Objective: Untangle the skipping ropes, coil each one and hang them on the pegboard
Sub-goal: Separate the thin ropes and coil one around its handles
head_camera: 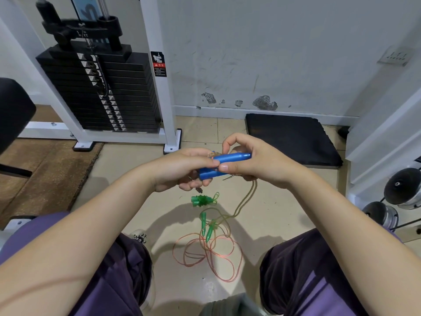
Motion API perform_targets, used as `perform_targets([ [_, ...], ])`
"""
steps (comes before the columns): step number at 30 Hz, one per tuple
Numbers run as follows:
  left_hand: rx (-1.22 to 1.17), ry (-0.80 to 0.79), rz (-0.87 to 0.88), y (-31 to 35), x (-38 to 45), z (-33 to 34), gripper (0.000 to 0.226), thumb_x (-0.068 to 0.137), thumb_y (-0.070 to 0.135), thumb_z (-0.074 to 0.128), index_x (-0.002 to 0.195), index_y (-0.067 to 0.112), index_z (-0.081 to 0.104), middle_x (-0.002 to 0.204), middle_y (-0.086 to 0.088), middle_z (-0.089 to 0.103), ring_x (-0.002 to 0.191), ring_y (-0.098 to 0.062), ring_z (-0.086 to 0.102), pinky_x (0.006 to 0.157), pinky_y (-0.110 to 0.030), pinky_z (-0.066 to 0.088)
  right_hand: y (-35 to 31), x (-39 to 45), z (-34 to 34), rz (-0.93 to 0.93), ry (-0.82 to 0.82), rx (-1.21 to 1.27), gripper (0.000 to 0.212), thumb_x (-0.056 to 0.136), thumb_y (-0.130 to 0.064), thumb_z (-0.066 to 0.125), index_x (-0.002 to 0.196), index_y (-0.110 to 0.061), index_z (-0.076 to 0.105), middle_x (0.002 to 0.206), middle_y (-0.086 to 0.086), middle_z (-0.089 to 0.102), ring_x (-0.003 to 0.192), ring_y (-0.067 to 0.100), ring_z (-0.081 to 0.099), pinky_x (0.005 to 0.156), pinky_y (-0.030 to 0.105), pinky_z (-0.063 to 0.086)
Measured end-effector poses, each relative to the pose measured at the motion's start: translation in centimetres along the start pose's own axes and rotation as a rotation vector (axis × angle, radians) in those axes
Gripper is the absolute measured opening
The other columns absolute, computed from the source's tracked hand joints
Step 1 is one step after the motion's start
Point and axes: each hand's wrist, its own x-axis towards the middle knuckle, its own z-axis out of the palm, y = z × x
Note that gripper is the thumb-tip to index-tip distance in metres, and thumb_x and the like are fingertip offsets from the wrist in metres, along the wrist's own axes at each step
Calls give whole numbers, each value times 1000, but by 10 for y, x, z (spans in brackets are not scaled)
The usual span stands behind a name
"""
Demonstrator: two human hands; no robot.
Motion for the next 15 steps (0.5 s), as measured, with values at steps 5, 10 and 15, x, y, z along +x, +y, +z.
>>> perform_targets([
  [5, 18, 66, -7, -4, 3, 8, 25, 96, 52, 54, 97, 29, 66, 70, -4, 54, 49, -11, 36, 40, -18, 25, -2, 0, 2, -34, 41, -73, 30, 78, -26, 81, 100, -24, 60, 81, 14, 66, 64, 11, 56, 51, 23, 44],
  [10, -16, 1, 5, -4, 3, 7, 25, 98, 41, 52, 103, 17, 57, 74, -6, 50, 54, -12, 36, 45, -20, 28, -1, 0, -3, -17, 35, -133, 35, 75, -29, 83, 105, -26, 65, 80, 0, 67, 65, 4, 61, 57, 18, 47],
  [15, -41, -40, 95, 0, 0, 8, 24, 96, 34, 51, 102, 10, 50, 76, -6, 48, 54, -9, 36, 45, -17, 29, 6, 4, -10, 4, 6, -39, 38, 73, -37, 85, 106, -30, 68, 84, 2, 64, 66, 15, 52, 58, 28, 45],
])
